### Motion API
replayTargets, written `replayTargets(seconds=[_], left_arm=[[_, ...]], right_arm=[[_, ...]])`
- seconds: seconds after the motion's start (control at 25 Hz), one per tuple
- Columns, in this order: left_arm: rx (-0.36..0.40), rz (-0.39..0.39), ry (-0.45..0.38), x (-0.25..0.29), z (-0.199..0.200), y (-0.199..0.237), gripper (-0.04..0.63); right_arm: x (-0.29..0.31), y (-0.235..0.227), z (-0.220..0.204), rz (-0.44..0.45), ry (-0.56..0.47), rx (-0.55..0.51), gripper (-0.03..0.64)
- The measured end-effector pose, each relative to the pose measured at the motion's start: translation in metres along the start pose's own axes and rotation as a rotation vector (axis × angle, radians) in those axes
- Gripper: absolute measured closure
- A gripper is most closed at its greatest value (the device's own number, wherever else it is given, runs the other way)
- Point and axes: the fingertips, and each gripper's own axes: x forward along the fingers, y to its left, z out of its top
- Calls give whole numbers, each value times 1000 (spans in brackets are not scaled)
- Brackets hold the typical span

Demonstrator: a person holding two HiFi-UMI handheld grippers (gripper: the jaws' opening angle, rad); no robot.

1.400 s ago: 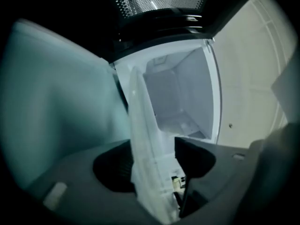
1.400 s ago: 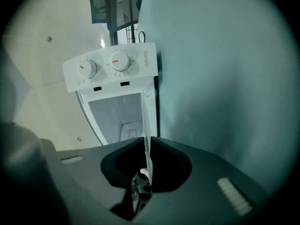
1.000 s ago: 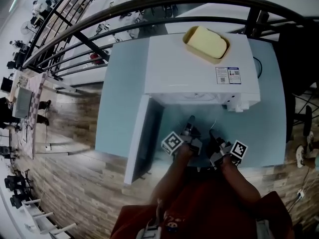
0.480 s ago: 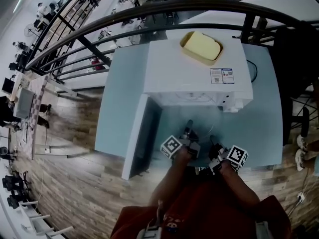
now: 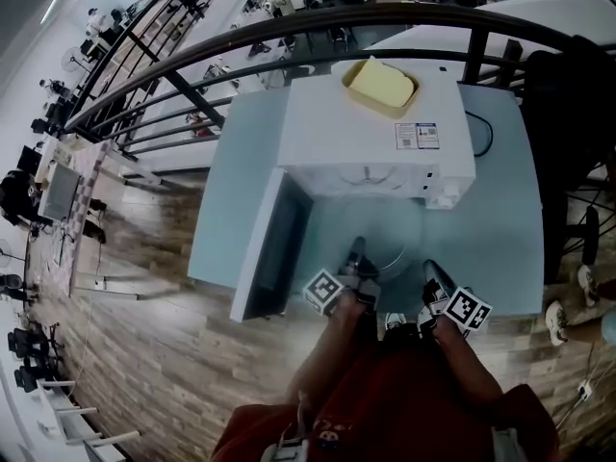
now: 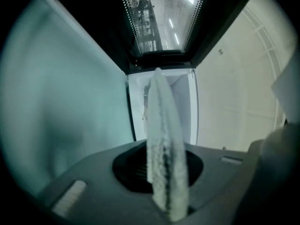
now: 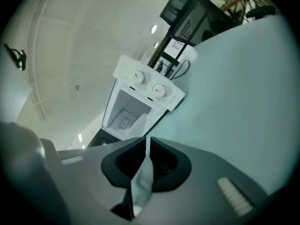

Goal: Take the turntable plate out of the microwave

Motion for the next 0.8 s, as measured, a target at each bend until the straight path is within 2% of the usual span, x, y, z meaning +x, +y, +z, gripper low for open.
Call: replayTargets(seconds=[0.24, 0.44, 0.64, 0.8], left_arm=[[26, -5, -31, -26, -9, -25, 568], [33, -15, -27, -39, -9, -45, 568], [35, -15, -5, -49, 3, -60, 568], [41, -44, 15, -52, 15, -77, 568]], right_arm=[[-17, 21, 36, 38, -62, -189, 617], [-16, 53, 60, 47, -102, -393, 617], [-6, 95, 66, 38, -130, -586, 617], [1, 133, 63, 27, -164, -750, 617]])
